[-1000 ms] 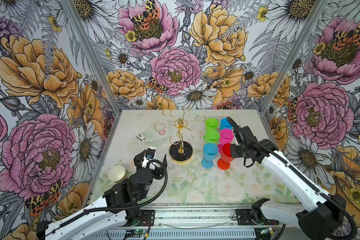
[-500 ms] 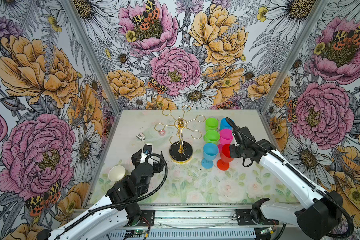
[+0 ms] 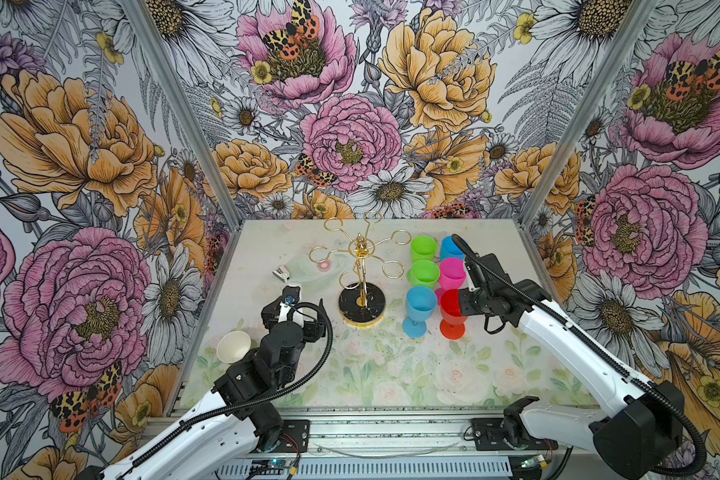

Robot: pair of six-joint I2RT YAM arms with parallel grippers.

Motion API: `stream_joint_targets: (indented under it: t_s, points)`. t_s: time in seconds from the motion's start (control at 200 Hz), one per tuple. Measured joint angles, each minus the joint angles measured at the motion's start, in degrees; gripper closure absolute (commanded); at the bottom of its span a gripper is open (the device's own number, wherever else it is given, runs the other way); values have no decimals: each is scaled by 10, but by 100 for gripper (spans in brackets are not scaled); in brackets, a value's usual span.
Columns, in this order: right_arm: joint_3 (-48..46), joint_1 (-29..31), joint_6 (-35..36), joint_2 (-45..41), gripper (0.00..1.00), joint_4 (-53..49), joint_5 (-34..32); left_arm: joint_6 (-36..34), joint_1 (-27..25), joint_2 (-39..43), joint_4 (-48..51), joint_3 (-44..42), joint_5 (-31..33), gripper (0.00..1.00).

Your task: Take the wine glass off the wine glass rack

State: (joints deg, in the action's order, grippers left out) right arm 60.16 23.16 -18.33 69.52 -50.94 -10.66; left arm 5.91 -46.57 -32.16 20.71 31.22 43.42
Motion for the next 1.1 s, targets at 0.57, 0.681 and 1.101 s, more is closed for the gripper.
stream_joint_targets:
  t_s: [0.57, 0.681, 1.101]
  points:
    - [-12, -4, 0, -3, 65, 11, 15, 2, 7, -2, -7, -1, -12, 1]
    - [-12, -6, -2, -17, 54, 11, 15, 2, 19, -9, -9, -1, -16, 1]
    - [15, -64, 9, -71, 21, 27, -7, 2, 158, -39, -66, -16, -85, 1]
